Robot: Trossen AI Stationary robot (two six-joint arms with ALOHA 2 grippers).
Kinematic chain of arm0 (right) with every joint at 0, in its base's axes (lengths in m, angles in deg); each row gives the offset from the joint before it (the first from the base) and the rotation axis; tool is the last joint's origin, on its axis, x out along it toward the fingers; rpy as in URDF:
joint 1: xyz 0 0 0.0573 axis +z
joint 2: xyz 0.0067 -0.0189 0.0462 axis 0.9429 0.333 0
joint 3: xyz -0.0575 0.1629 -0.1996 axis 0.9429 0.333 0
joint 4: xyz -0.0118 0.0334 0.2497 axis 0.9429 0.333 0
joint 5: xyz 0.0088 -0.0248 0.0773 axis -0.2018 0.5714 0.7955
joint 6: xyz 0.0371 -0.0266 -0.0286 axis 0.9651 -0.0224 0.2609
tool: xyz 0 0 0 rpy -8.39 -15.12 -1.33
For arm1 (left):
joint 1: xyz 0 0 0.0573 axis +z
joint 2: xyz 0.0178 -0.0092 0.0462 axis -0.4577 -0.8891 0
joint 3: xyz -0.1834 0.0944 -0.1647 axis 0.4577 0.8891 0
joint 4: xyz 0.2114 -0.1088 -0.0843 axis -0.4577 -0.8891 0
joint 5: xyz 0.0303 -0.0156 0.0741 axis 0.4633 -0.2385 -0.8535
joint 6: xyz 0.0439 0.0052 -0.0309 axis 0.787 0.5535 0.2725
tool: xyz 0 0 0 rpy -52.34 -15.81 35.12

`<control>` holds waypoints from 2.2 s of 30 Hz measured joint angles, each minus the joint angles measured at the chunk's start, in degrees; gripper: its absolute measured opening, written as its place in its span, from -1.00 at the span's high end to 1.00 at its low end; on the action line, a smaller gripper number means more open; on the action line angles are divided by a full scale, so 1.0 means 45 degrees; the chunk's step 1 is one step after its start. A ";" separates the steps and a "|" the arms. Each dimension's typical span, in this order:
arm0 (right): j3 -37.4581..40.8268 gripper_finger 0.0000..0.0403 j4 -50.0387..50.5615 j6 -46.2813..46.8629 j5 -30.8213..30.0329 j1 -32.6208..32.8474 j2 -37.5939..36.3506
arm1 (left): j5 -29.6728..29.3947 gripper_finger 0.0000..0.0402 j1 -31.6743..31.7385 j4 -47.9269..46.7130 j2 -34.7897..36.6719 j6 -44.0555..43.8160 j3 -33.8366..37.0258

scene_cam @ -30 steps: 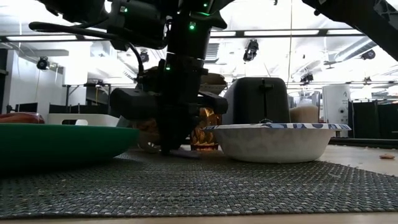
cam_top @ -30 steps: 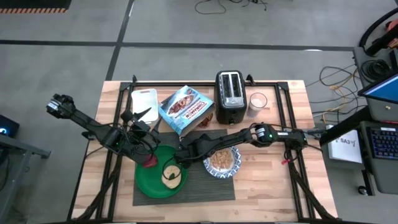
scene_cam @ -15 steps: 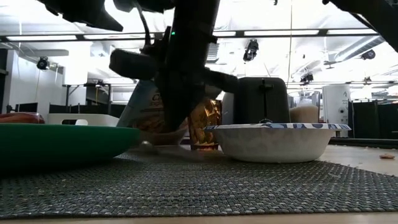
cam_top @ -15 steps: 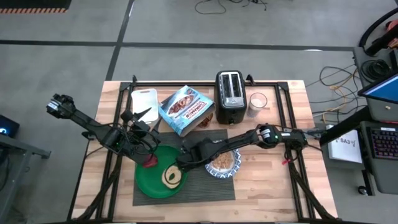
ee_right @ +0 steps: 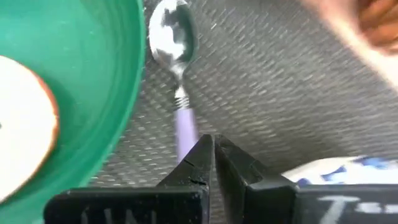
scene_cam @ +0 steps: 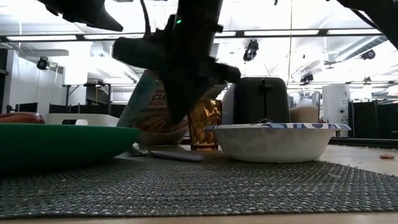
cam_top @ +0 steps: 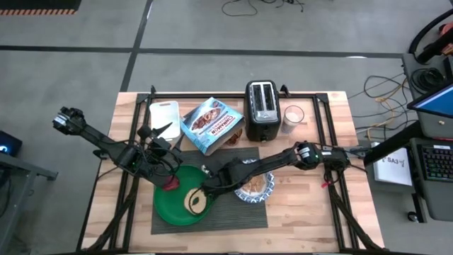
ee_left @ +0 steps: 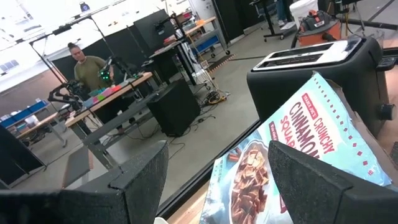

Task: Arrange a breakfast setting

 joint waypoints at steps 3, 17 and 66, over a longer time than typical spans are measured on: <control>0.0007 0.96 0.0636 -0.0923 -0.1260 0.0290 -0.0487 | 0.0703 -0.29 0.0003 0.0010 0.0000 0.0180 0.0000; 0.4198 0.96 -0.0085 -0.3712 -0.3624 0.1834 -0.4717 | 0.2312 -0.29 -0.0071 0.0344 -0.0005 0.0723 -0.0531; 1.7356 0.96 -1.1525 -1.1687 -0.3477 0.2467 -1.6841 | 1.3754 0.10 0.1455 0.0112 -1.0895 0.4600 -0.7077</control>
